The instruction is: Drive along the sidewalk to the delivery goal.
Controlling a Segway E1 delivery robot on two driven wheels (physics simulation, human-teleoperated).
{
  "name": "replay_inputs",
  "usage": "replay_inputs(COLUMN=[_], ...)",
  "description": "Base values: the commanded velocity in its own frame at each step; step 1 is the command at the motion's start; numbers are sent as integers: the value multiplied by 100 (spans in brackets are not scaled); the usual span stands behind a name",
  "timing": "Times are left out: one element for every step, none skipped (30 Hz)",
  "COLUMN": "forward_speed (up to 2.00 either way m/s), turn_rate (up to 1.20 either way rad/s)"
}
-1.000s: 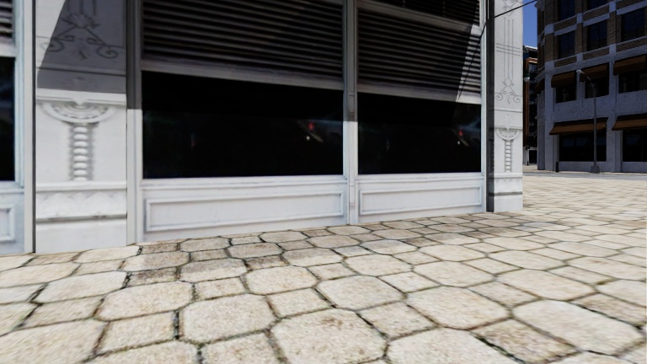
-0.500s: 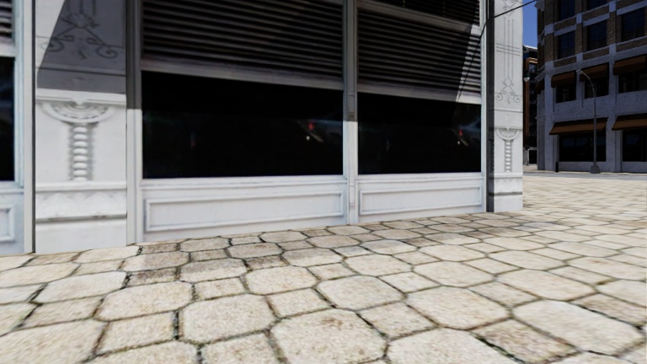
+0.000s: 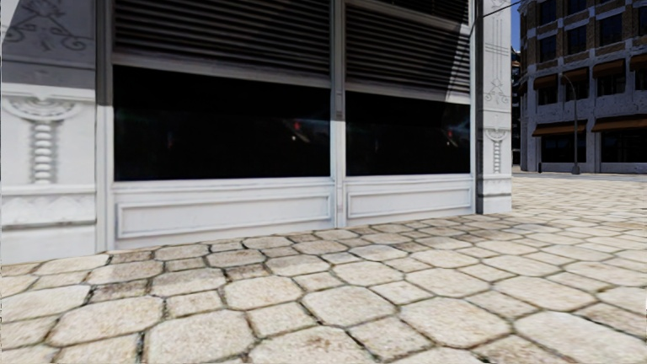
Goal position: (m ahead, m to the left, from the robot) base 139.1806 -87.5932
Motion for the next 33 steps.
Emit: replay_inputs(forward_speed=[200,200,200,200,200,200,200,200,200,200,200,200,200,200,200,200,200,200,200,200,200,200,200,200,200,200,200,200,200,200,200,200,200], turn_rate=[-41,-55,-55,-59,-60,-61,-61,-61,-61,-61,-62,-65,-65,-66,-67,-67,-67,-67,-68,-68,-68,-68,-68,-68,-68,-68,-68,-68,-68,-68,-68,-68,-68])
